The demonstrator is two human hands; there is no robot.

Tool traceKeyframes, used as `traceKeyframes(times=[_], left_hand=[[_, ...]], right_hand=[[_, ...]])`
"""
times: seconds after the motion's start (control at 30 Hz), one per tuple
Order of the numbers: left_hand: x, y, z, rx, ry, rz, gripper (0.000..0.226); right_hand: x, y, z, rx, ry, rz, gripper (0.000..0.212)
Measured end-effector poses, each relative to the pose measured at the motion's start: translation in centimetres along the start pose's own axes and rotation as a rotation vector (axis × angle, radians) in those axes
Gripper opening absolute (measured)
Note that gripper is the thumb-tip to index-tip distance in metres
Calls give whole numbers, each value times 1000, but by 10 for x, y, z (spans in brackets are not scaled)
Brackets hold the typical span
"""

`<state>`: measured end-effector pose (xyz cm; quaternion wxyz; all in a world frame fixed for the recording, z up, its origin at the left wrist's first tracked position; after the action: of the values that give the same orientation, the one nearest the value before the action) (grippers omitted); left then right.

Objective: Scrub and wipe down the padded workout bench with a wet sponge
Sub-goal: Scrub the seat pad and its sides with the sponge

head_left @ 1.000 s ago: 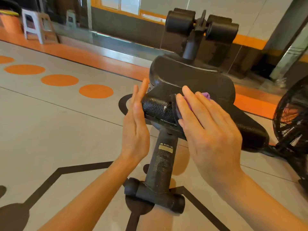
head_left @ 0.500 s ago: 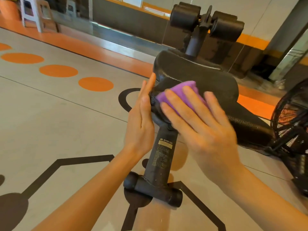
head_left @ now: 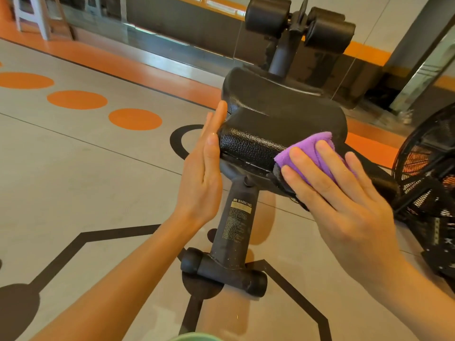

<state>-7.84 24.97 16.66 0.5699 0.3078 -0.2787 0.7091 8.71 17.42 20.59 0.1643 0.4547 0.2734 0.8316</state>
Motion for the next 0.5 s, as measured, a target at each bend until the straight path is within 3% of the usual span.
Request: traceKeyframes(times=[0.13,0.23,0.37,0.5], left_hand=[[-3,-3,1,-38,16,13,43],[-6,-2,-4,-18,50,47,39],[-1,2,7,100,-46,-6,50],[-1,-2,27,311,-221,-20,51]], right_hand=[[48,-4,-41,52,-90,91,40],[64,-9,-56,100,-19,79,42],[-24,-5,15,-58,14,25,43],[-55,4,47,-73,-110,27,39]])
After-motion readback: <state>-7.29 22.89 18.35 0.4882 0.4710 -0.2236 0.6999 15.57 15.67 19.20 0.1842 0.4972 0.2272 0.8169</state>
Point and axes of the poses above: each hand's wrist, its own x-axis towards the middle knuckle, its own y-axis out of the back of the hand, z = x × y, the point moved 8 cm from there along x, towards the middle knuckle, and after that the axes turned 9 degrees about -y, right-handed, at the moved point
